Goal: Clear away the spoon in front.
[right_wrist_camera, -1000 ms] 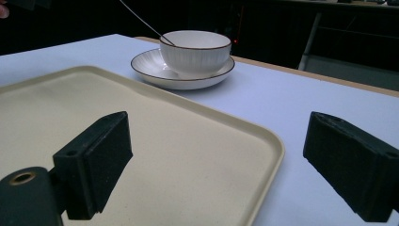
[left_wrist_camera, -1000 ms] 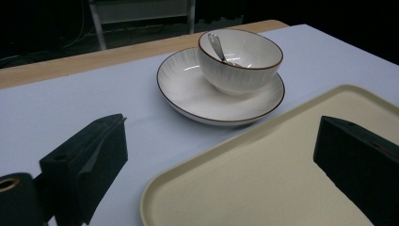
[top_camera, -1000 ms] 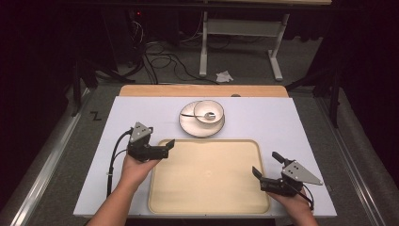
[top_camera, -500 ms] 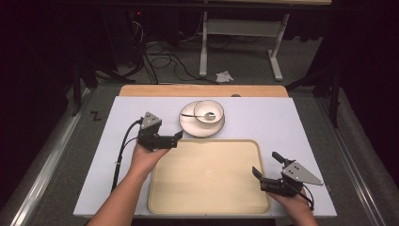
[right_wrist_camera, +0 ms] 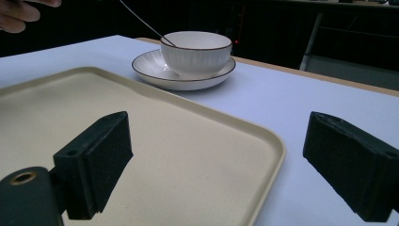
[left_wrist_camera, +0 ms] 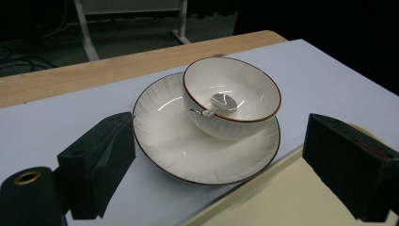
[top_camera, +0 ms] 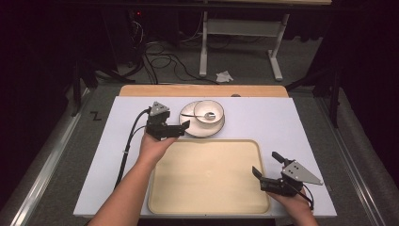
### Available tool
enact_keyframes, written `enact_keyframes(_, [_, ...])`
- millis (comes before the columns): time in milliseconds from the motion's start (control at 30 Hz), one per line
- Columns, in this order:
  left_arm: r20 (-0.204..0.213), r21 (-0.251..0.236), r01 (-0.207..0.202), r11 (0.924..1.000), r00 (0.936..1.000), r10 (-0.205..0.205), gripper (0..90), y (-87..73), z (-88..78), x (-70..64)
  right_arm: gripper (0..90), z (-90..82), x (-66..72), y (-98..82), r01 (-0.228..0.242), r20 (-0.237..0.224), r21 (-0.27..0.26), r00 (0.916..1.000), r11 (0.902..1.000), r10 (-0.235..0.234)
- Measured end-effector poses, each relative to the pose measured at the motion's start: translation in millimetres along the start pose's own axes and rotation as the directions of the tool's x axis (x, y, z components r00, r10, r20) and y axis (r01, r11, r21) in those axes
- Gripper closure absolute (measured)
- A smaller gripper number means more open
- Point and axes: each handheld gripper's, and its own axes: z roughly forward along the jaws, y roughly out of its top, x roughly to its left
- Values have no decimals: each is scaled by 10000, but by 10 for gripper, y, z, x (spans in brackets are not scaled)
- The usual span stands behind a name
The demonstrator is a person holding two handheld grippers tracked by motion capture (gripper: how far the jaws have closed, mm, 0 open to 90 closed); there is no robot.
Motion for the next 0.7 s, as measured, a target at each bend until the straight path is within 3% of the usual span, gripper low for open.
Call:
enact_keyframes(167, [-21,27,116,9999,9999,-116,139,25,54,19,91,-4,-4,6,22,22,-89,10000,10000,-22])
enact_keyframes(333, [39,54,492,9988,9988,-492,219,43,142,26,91,8,9,12,36,10,-59,10000,10000,-36])
enact_keyframes(567, [203,-127,879,9960,9959,-876,431,84,206,32,91,3,4,8,19,13,-62,10000,10000,-19])
enact_keyframes(700, [104,263,803,9964,9967,-806,471,85,261,20,91,8,0,5,18,32,-37,10000,10000,-18])
